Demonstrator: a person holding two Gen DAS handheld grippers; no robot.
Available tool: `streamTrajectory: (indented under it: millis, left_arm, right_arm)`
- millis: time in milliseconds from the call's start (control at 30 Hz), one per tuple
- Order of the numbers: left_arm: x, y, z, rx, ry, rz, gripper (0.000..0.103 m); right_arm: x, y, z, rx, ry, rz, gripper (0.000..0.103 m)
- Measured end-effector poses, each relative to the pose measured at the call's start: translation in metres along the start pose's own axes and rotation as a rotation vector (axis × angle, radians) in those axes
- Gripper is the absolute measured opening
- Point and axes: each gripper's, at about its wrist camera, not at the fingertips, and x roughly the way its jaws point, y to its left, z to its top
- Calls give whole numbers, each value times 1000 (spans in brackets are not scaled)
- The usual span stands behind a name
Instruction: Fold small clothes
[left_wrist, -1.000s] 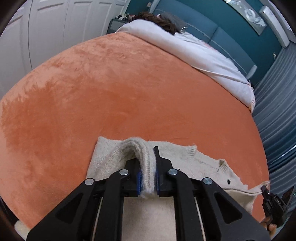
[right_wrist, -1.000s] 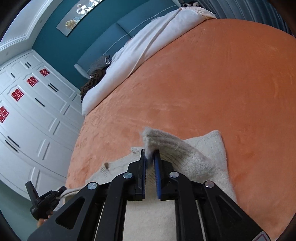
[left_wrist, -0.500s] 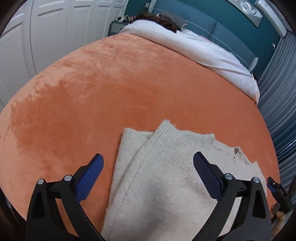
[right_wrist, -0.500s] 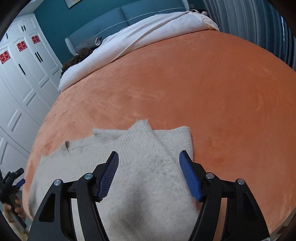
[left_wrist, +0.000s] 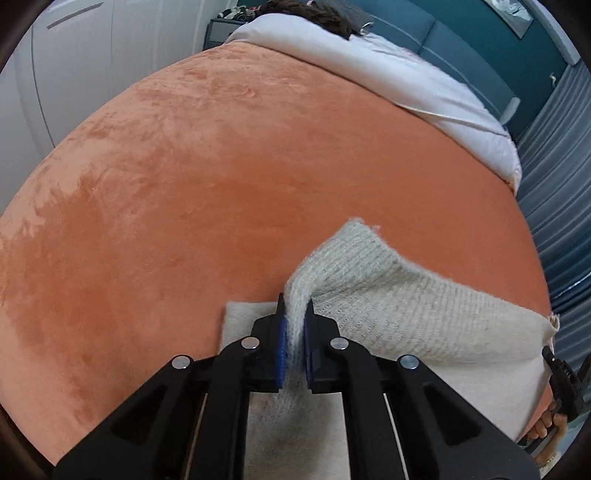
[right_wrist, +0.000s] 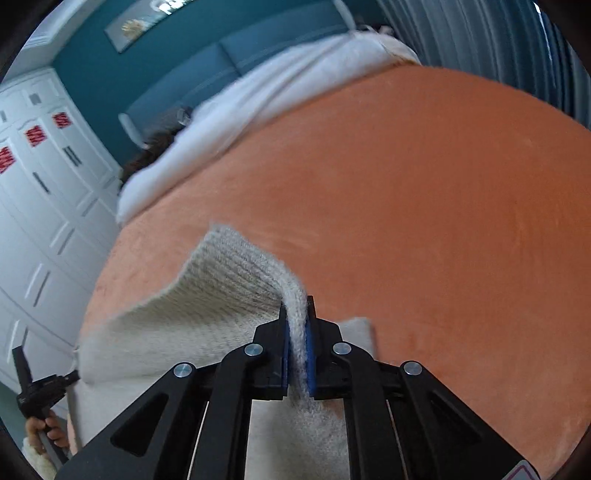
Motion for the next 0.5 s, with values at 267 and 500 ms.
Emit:
streamTrajectory:
  millis: [267, 500]
  left_arm:
    - [12, -5, -16, 18, 26, 34, 18]
    - [-47, -93, -58, 182, -63, -75, 33]
  right_arm:
    - [6, 2, -10, -18, 62, -62, 17]
    - [-6, 140, -76, -271, 137, 208, 20]
